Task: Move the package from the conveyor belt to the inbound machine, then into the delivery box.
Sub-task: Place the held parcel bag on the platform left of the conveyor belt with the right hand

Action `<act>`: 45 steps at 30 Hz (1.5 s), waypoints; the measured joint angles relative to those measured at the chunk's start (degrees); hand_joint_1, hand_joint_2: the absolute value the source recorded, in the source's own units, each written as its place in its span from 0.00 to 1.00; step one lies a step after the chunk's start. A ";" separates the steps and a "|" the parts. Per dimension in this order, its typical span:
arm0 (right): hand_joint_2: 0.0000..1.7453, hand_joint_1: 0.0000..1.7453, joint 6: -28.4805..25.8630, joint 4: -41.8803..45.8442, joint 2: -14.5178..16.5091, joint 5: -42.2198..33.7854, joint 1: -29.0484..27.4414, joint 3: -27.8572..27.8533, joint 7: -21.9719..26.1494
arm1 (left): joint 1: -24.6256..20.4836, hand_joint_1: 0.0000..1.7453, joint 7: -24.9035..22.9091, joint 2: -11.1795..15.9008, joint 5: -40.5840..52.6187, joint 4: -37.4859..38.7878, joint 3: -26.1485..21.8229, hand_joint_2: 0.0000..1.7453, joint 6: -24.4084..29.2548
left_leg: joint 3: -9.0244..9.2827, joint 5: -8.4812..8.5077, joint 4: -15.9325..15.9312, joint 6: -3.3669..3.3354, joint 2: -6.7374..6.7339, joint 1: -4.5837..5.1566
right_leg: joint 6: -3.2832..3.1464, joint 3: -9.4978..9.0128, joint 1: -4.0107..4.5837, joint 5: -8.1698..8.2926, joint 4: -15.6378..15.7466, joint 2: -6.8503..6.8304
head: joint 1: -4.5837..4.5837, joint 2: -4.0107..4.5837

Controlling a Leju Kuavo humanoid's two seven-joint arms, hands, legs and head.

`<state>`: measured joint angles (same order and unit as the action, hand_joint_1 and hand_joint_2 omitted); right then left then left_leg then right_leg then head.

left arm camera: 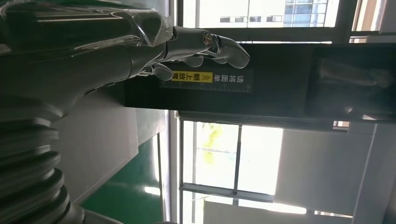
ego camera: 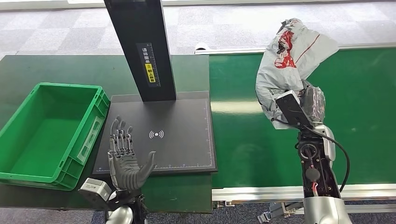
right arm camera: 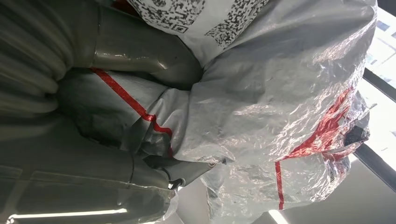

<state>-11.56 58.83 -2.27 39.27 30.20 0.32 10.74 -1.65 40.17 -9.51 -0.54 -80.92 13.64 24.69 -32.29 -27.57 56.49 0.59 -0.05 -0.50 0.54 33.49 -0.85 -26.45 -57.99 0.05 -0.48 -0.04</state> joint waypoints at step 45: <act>1.00 0.00 11.34 -3.96 7.26 -6.19 -4.60 25.57 12.87 | -4.56 0.00 -0.90 1.16 5.26 -0.55 -3.45 1.00 -0.79 | -0.06 0.06 -0.02 0.12 -0.02 -0.10 | -0.08 0.15 0.12 -0.04 0.01 0.01 | 0.01 0.00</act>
<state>-0.21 54.87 4.99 33.08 25.60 25.90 23.61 -6.21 39.27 -8.35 4.72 -81.47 10.19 23.90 -32.35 -27.51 56.47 0.72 -0.07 -0.60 0.46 33.64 -0.73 -26.48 -57.99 0.06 -0.46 -0.04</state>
